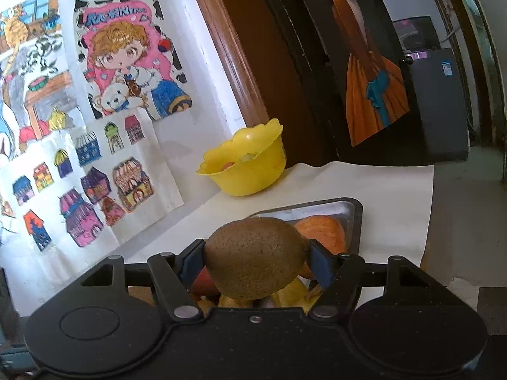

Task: Organize fruits
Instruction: 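Carry the kiwi with the right tool while the left tool carries its kiwi over the tray, then lower both kiwis into the tray and open both tools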

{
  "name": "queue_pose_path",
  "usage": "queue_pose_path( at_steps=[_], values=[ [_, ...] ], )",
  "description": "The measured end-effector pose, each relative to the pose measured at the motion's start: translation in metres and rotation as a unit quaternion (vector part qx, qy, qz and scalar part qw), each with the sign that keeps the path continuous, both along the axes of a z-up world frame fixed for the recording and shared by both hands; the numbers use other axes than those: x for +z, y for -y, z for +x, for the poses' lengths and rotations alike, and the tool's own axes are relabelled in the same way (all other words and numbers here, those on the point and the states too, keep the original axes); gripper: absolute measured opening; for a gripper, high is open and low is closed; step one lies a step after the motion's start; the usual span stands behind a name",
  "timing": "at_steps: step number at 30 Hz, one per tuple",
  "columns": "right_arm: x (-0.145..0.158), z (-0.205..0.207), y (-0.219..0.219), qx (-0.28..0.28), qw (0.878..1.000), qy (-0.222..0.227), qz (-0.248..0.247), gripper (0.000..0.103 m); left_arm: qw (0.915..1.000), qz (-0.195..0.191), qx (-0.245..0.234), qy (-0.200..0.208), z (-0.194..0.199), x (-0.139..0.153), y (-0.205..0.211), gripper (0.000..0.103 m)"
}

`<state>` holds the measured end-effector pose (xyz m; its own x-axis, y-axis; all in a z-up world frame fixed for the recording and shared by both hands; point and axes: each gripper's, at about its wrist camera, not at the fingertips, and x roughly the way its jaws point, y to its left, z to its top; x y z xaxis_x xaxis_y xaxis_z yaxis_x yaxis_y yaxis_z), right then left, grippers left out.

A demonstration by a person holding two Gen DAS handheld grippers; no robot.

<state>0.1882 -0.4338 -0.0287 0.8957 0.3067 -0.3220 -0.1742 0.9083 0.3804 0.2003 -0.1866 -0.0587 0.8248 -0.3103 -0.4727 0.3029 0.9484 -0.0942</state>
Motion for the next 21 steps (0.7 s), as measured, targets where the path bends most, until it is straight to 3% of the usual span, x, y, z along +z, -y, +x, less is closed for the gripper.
queue_pose_path(
  at_steps=[21],
  values=[
    [-0.015,0.017,-0.025,-0.019,0.995,0.010,-0.100,0.070,0.9986,0.048,-0.023,-0.004,0.005,-0.005,0.017,0.066]
  ],
)
